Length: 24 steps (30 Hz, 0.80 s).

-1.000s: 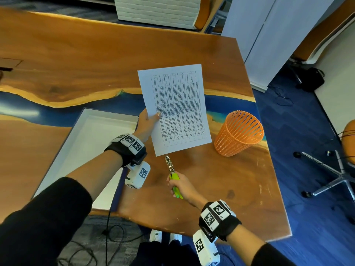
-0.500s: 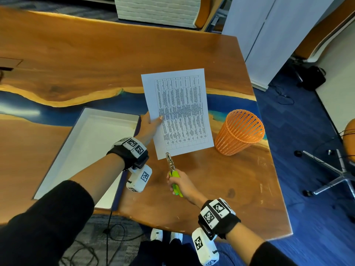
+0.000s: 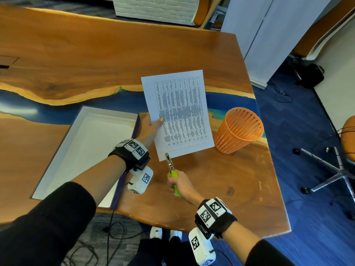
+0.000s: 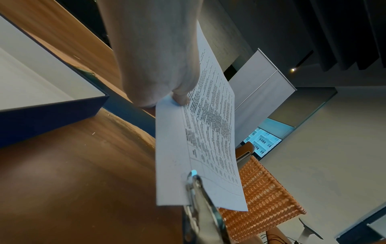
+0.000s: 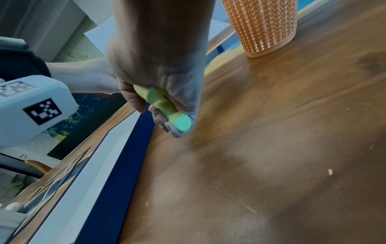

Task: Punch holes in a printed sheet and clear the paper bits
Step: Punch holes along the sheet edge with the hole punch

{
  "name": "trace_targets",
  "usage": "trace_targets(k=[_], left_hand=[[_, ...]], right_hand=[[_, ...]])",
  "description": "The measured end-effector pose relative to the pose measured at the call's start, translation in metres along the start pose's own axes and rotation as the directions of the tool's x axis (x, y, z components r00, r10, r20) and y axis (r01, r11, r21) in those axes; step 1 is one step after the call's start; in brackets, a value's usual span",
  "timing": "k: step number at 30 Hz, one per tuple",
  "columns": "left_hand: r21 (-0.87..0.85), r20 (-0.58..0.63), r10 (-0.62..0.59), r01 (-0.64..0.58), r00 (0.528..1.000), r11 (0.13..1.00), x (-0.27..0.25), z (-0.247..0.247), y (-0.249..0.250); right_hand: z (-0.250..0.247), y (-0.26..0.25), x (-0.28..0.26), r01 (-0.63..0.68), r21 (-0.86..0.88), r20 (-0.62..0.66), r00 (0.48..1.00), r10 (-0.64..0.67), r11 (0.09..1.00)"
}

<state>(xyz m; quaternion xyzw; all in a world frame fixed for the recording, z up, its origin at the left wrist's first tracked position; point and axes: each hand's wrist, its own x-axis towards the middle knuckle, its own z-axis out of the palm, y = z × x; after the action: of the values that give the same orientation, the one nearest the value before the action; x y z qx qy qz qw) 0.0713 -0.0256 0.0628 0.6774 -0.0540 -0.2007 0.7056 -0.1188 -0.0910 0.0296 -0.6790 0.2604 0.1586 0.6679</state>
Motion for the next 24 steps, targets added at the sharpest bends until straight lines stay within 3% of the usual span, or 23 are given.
trace_targets(k=[24], left_hand=[[0.033, 0.065, -0.090, 0.088, 0.994, 0.996, -0.008, 0.015, -0.049]], right_hand=[[0.004, 0.042, 0.011, -0.150, -0.101, -0.146, 0.980, 0.135, 0.984]])
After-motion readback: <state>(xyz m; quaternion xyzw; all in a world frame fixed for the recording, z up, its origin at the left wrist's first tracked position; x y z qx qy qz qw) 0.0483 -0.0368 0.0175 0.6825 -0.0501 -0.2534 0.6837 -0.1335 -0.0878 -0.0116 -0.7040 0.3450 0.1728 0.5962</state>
